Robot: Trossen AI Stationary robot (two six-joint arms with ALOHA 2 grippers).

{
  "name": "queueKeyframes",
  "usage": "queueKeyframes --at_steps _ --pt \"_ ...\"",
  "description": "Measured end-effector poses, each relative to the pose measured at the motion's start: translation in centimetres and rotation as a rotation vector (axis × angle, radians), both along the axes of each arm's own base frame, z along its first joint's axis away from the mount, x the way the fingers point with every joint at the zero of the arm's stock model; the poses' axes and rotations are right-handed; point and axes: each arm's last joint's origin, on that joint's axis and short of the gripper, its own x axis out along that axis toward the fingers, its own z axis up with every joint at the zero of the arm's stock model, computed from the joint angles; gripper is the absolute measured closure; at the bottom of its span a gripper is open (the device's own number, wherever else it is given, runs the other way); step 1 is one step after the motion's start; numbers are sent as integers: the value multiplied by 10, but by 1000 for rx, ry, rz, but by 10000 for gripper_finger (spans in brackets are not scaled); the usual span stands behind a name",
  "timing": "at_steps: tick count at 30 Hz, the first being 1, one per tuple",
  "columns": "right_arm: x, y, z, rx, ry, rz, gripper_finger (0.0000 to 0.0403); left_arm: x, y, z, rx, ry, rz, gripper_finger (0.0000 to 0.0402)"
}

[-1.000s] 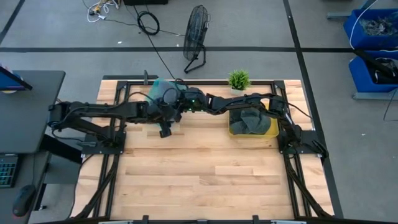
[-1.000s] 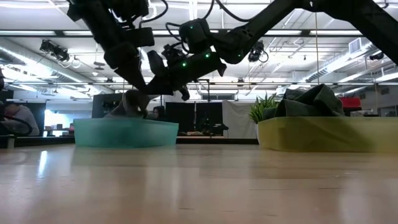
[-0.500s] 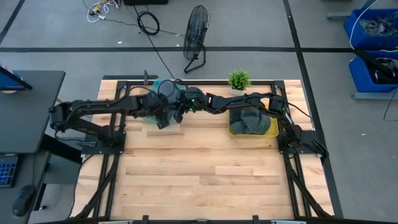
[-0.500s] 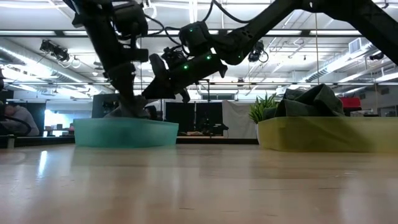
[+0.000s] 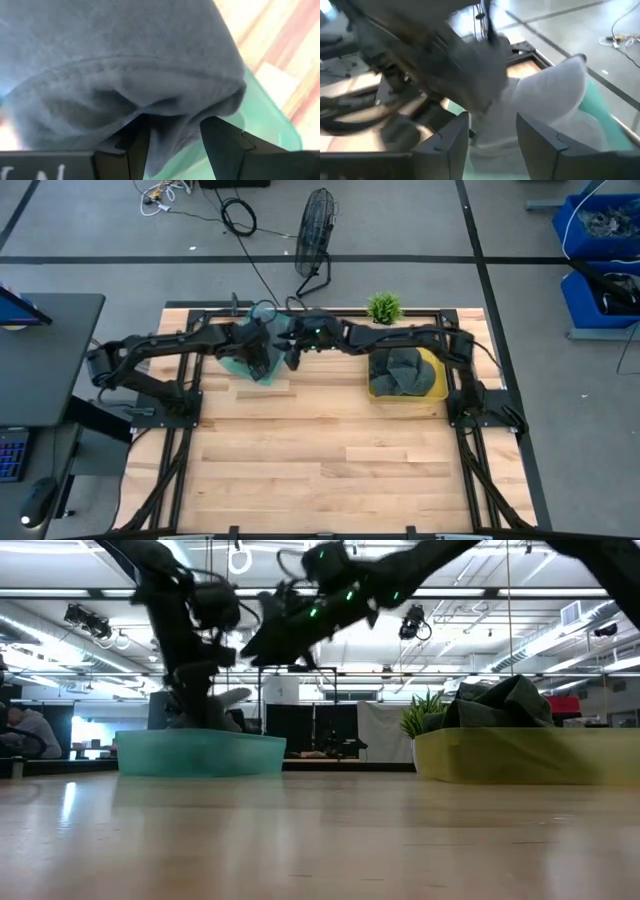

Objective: Pick & Place hat
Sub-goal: Put the blue cap into the green bin

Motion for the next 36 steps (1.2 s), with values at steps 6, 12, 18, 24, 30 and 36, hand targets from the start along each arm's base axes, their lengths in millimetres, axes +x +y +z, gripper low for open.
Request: queueKeyframes --at_steps 6,12,18,24,30,36 --pt "-35 11 57 -72 58 30 249 21 4 -30 -54 42 -137 225" --pt "-75 24 105 -146 97 47 269 21 -10 -27 -71 72 -180 225" --pt "-108 31 135 -181 123 30 281 1 -33 5 -84 39 -167 225" --pt "-118 37 139 -170 158 43 290 -15 -45 48 110 -161 -137 225" --pt "-121 39 132 -150 231 35 322 -11 -23 61 299 -260 -59 225" --pt "-141 40 142 -170 294 -68 389 3 11 25 231 -141 11 225"
